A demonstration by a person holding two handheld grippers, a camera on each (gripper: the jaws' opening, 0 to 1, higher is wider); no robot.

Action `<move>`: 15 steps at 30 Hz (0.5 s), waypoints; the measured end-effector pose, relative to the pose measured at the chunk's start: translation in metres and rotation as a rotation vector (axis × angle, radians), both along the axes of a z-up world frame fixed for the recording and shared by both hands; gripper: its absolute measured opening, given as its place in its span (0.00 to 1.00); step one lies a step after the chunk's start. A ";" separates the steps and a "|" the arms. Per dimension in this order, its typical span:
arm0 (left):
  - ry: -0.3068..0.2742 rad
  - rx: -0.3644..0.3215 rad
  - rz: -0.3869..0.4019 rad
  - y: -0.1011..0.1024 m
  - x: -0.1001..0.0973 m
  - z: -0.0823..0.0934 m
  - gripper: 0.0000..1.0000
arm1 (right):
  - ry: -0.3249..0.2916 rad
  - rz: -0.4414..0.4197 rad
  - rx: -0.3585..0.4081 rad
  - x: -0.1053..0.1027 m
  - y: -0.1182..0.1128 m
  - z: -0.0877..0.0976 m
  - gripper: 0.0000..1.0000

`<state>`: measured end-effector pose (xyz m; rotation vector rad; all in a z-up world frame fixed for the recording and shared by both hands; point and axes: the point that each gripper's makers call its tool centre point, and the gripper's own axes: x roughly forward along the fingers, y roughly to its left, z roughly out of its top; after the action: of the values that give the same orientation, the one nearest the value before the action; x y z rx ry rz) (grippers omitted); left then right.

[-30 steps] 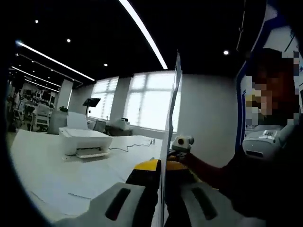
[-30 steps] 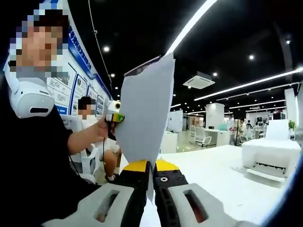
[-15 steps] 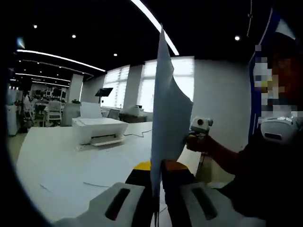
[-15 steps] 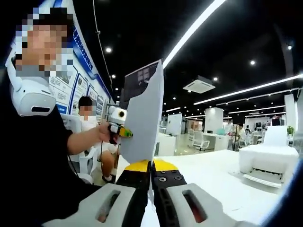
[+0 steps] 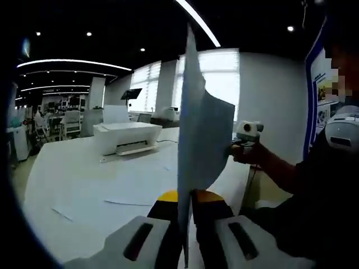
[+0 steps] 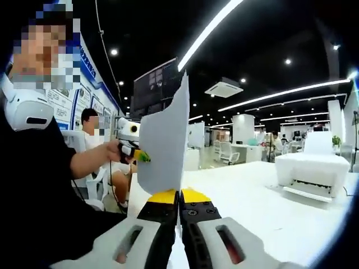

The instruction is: Organize the stack of printing papers by aligning and flattening the scattered papers on the table

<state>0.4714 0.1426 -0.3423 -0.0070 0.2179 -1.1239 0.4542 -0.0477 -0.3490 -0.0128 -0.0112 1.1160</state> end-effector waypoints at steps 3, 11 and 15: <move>0.003 0.009 0.002 -0.001 0.002 -0.008 0.07 | 0.011 -0.003 0.003 0.001 -0.001 -0.007 0.00; 0.016 0.050 0.008 -0.005 0.009 -0.031 0.07 | 0.046 -0.022 -0.006 0.005 -0.003 -0.031 0.00; 0.015 0.069 0.004 -0.007 0.011 -0.038 0.16 | 0.066 -0.017 -0.005 0.005 -0.002 -0.038 0.00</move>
<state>0.4821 0.1357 -0.3803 0.0455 0.2701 -1.1120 0.4592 -0.0500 -0.3874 0.0191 0.0502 1.0992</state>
